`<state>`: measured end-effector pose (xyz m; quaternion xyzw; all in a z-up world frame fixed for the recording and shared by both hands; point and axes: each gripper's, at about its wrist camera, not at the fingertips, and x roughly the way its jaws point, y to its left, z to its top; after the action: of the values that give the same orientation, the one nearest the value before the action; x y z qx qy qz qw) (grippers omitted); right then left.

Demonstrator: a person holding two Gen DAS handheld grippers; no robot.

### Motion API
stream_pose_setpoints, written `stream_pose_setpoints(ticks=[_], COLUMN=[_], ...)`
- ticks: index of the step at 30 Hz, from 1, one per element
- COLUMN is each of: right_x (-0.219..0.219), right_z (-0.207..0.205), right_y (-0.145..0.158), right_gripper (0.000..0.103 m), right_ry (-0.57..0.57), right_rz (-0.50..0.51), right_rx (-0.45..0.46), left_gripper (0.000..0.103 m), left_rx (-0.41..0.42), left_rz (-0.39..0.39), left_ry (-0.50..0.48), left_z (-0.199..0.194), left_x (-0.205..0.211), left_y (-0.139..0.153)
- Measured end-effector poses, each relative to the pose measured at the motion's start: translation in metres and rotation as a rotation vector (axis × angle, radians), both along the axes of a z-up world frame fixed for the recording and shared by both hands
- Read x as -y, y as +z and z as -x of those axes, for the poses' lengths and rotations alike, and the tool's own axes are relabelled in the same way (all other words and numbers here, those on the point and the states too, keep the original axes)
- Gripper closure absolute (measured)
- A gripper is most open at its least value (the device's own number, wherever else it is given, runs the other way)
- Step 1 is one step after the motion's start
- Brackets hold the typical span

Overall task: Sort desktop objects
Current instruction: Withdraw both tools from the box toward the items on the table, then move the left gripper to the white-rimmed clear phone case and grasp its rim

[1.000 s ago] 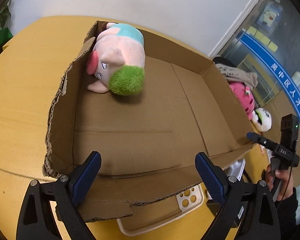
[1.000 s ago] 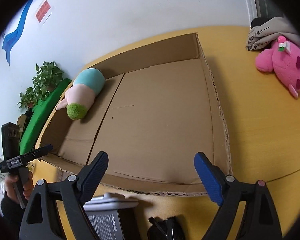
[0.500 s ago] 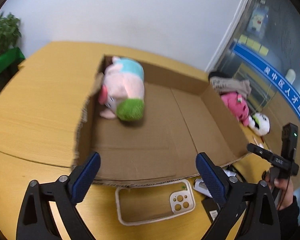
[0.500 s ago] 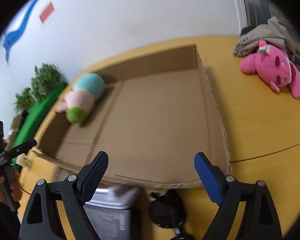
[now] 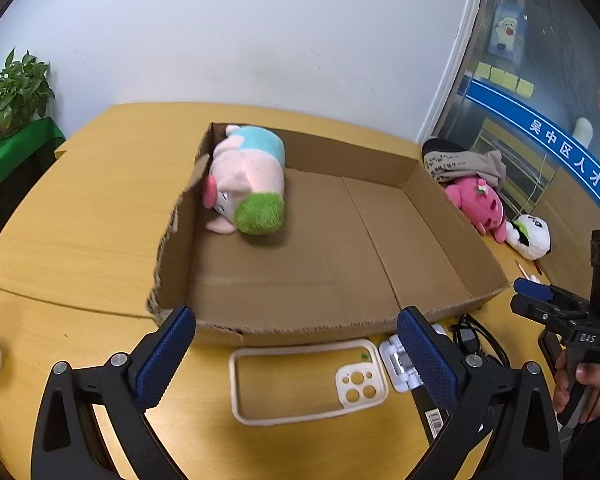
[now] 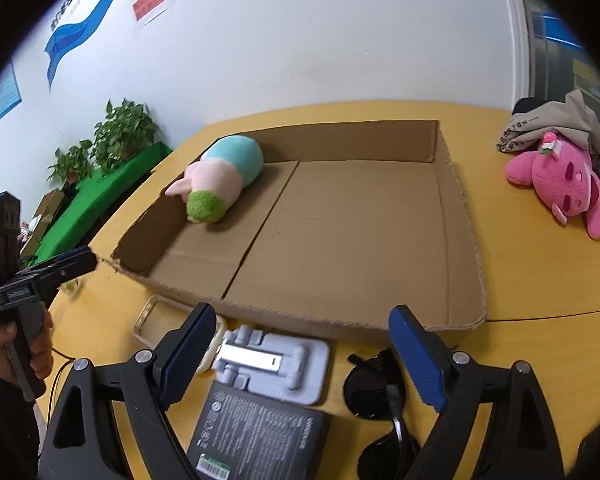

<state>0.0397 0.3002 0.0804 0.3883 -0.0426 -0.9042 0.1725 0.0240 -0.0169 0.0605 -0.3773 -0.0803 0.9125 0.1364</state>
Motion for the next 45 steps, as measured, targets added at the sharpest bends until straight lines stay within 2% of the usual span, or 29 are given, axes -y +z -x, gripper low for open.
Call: stream_pose_setpoints(ticks=[3,9,20,27,31,34,37,38,39,41,43,45], right_x=[0.008,0.03,0.065,0.077,0.081,0.094,0.107,0.11,0.114,0.118,0.119,0.119], right_z=[-0.004,-0.013,-0.016,-0.02,-0.017,-0.013,-0.014,-0.015,-0.017,-0.021,-0.021,-0.02], right_y=[0.001,0.005,-0.015,-0.011,-0.024,-0.041,-0.054,-0.056,-0.056,-0.056,-0.056,-0.058], right_gripper=[0.015,0.015,0.015,0.015,0.015,0.015,0.015,0.015,0.015,0.015,0.015,0.015], right_ry=[0.016,0.07,0.136,0.152,0.167,0.188,0.226,0.233,0.241,0.264,0.27,0.263], right_rz=[0.002,-0.027,0.001,-0.044,-0.005,-0.037,-0.034,-0.026,-0.023,-0.015,-0.011,-0.011], right_rx=[0.027,0.015,0.104,0.077,0.124,0.189,0.229,0.233,0.228,0.226,0.225,0.232], left_gripper=[0.001,0.001,0.001,0.001,0.002,0.006,0.021,0.031,0.048,0.071,0.077,0.096], left_rx=[0.005,0.0,0.026,0.037,0.068,0.109,0.191,0.226,0.271,0.329,0.315,0.306], left_rz=[-0.011,-0.017,-0.022,-0.028,-0.032,-0.039,-0.033,-0.025,-0.015,-0.019,-0.011,0.025], left_ry=[-0.016,-0.046,-0.029,-0.02,-0.016,0.001,0.022,0.026,0.028,0.022,0.017,0.033], left_z=[-0.003,-0.009,-0.014,-0.012,-0.009,-0.005,0.005,0.008,0.013,0.018,0.017,0.016], left_x=[-0.005,-0.014,0.002,0.01,0.016,0.023,0.028,0.029,0.028,0.028,0.027,0.026], left_y=[0.0,0.0,-0.012,-0.019,-0.028,-0.039,-0.058,-0.067,-0.077,-0.092,-0.096,-0.097])
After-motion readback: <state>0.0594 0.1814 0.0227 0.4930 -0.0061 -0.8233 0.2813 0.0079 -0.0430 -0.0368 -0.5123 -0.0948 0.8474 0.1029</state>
